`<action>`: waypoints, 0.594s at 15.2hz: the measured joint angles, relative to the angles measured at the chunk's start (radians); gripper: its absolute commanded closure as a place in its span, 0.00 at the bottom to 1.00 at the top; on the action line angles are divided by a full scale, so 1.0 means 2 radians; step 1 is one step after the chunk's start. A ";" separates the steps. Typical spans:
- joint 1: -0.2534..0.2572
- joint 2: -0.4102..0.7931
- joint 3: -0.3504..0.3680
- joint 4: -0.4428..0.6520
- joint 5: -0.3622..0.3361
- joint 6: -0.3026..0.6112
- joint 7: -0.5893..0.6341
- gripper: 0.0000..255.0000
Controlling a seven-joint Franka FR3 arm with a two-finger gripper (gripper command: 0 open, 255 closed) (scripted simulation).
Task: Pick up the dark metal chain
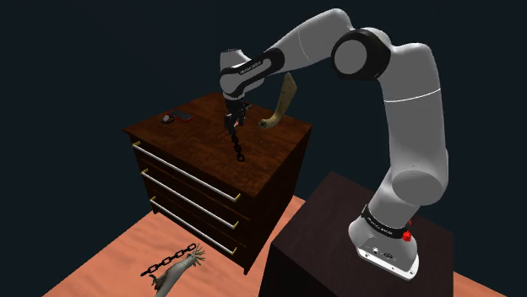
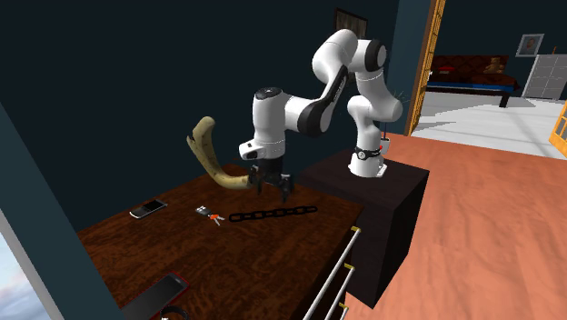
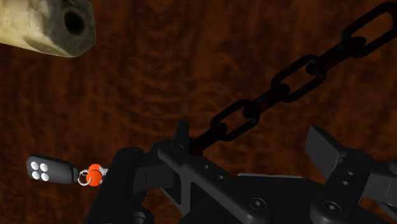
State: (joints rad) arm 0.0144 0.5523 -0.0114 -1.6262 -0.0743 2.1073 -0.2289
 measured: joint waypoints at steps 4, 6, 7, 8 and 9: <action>0.000 0.033 -0.001 0.020 -0.003 0.010 -0.003 0.00; 0.000 0.040 -0.001 0.020 -0.004 0.017 -0.002 0.00; 0.000 0.047 -0.001 0.022 -0.004 0.021 -0.002 0.00; 0.001 0.051 -0.001 0.021 -0.004 0.026 -0.001 0.00; 0.001 0.053 -0.001 0.019 -0.004 0.030 0.000 0.00</action>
State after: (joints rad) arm 0.0159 0.6586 -0.0134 -1.5881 -0.0830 2.1680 -0.2299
